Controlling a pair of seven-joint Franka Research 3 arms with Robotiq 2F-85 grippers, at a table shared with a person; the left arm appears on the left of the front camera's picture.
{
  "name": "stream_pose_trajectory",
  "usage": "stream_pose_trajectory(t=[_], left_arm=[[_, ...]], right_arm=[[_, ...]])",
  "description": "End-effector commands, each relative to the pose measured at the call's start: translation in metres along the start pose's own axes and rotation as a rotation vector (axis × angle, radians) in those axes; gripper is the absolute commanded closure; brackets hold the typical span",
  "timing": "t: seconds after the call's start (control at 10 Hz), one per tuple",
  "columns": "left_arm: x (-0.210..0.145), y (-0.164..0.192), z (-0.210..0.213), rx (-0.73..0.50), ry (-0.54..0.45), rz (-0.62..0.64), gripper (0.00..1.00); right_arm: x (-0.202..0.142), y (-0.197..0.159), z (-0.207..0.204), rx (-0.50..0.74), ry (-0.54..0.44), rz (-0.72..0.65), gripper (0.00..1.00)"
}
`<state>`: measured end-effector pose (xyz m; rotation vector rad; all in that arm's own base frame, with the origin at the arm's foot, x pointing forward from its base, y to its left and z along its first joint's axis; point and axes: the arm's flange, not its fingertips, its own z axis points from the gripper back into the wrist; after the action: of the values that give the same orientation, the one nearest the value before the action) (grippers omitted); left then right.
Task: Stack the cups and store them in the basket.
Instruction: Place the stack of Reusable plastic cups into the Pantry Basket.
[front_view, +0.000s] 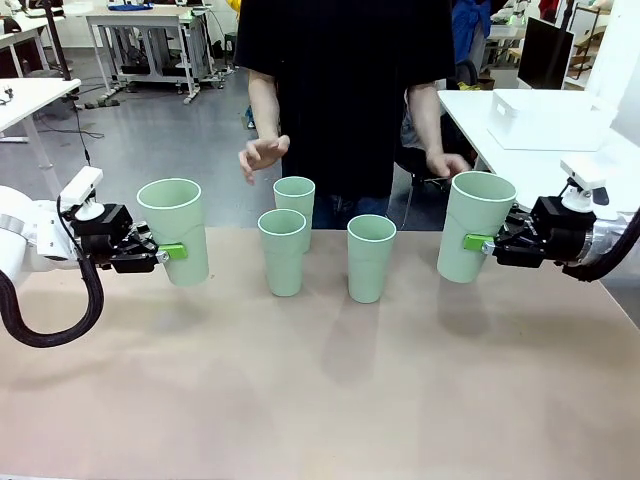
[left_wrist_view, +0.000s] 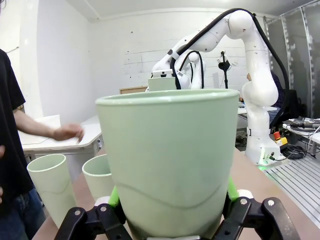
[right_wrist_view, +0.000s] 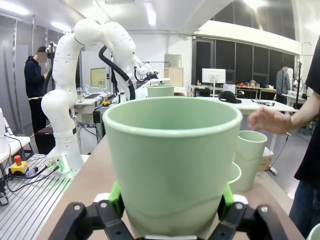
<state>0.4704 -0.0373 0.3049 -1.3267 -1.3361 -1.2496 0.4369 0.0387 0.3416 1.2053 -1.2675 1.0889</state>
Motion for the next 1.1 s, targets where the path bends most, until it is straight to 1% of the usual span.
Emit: stream_pose_trajectory(t=[0.0, 1.0], left_arm=[[0.0032, -0.0009, -0.001, -0.001, 0.001, -0.007, 0.15], [0.0032, -0.0009, -0.001, -0.001, 0.001, -0.007, 0.15]], right_arm=[[0.0017, 0.0008, -0.0004, 0.008, 0.007, 0.004, 0.14], [0.0017, 0.0008, -0.0004, 0.008, 0.007, 0.004, 0.14]])
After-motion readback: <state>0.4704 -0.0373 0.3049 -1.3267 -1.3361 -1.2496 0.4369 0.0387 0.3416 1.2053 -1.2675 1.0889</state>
